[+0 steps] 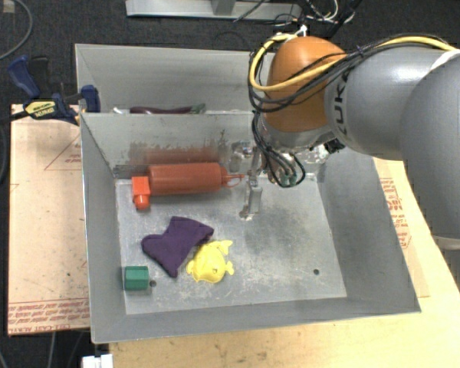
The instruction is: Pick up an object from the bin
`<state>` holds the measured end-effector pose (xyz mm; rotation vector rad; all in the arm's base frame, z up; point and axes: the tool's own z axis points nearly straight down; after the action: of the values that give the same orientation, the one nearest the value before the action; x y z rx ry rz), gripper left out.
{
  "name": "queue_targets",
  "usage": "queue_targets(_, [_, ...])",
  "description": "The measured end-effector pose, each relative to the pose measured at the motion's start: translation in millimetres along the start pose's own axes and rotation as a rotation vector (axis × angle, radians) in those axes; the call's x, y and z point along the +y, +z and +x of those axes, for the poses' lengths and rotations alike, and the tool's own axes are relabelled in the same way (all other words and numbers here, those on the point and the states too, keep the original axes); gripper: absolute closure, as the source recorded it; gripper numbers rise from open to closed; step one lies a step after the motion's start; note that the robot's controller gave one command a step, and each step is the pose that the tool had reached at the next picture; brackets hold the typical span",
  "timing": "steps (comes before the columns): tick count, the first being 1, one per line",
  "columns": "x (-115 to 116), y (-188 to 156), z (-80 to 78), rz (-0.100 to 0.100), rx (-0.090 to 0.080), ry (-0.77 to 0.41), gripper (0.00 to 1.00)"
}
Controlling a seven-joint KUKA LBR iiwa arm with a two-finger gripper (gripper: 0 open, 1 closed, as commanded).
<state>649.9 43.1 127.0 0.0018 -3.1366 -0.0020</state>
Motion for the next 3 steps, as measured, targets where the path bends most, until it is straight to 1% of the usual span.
queue_targets(1, [0,-5,-1.3,0.000,-0.007,0.001,0.00])
queue_targets(2, [23,23,8.6,0.000,-0.009,0.060,0.00])
queue_targets(3, [57,47,-0.1,0.000,-0.027,0.047,0.00])
